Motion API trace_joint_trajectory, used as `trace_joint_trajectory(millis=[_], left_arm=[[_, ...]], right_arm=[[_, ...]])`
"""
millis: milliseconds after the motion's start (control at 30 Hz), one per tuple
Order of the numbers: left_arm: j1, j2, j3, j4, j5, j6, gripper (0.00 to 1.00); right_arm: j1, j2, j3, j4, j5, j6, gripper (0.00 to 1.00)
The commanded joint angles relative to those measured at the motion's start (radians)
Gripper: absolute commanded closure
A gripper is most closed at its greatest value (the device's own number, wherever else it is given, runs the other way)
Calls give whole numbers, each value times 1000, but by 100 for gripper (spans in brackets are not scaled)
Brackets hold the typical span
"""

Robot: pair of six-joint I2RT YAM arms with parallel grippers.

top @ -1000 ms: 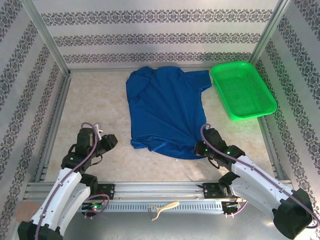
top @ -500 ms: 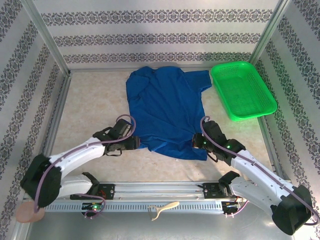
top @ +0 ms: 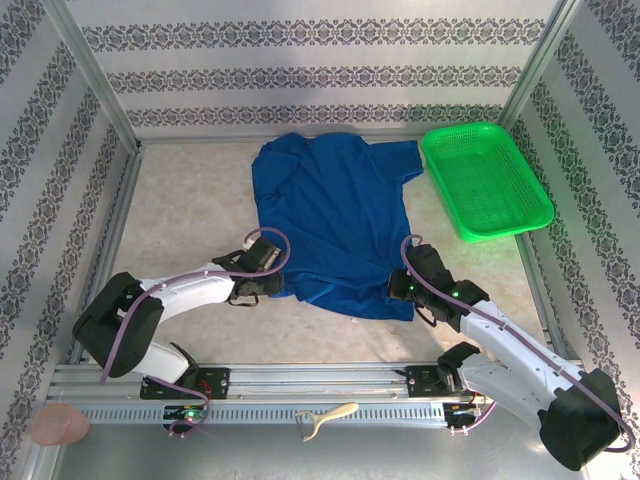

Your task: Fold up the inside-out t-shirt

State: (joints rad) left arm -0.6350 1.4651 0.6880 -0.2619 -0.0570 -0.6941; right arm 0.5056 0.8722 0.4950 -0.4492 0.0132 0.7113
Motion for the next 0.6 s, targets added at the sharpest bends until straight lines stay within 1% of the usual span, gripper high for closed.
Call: trace_joint_trajectory(millis=[0,133,333,433,567], left_arm=[[-11,2,16,48,-24,5,100],[-11,-107,9,-30,-41,18,100],[-11,-438,-78,-190,-27,-13,100],[-11,-596,-143,-266,-17,-59,100],[-11,-779,-236,-345,9,-134,100]], right_arm=[[-13,-10,-15,22,-11,-6,100],[-25,-13,-24,29,-29,-5,100],[-29,-7,-26,43,-74,-9,100],[-25,-7,-38,50,-103,-5,100],[-12,-31,-67,47,-108,9,100]])
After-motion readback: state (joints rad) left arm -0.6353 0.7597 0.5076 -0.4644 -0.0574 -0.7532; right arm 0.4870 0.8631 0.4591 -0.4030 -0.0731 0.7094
